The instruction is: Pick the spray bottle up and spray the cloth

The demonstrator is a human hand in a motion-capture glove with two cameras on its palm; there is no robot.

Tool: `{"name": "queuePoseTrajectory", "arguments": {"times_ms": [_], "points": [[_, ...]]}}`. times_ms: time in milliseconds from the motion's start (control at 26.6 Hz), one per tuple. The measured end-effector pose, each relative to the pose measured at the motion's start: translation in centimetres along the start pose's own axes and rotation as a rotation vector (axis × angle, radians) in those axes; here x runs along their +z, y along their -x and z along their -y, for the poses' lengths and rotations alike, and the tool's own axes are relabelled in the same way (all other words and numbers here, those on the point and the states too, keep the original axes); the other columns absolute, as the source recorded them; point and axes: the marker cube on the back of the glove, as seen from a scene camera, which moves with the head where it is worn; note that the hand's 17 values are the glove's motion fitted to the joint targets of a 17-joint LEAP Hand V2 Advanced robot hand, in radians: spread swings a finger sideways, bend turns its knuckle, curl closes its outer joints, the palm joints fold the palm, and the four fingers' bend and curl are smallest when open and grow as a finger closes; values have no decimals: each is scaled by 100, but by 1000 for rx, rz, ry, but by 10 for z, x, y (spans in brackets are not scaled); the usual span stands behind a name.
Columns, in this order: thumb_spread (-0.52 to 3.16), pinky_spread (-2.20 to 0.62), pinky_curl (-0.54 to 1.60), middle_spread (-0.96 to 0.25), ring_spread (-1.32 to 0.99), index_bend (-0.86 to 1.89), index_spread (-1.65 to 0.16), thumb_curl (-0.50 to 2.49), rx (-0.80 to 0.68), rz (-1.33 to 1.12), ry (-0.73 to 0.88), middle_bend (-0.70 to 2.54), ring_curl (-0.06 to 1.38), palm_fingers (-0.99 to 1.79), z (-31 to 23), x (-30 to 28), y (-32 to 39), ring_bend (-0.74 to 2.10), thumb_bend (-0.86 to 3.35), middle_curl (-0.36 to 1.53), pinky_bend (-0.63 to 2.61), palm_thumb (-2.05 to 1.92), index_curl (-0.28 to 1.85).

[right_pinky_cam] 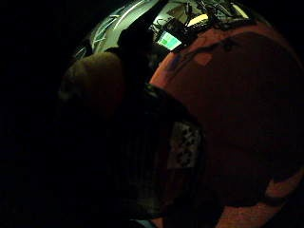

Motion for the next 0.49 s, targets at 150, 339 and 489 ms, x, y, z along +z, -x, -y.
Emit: {"name": "queuePoseTrajectory", "arguments": {"times_ms": [150,339,489], "points": [[49,29,7,-11,-11,40,-24,56,-4,3,5,59,42,105,1,0,0,56,8,51,7,109,49],[41,30,7,-11,-10,41,-23,59,-7,4,7,58,43,106,-1,0,0,57,6,52,9,111,52],[36,31,7,-10,-10,41,-22,61,-10,3,4,59,44,106,1,0,0,57,3,53,9,112,53]]}}
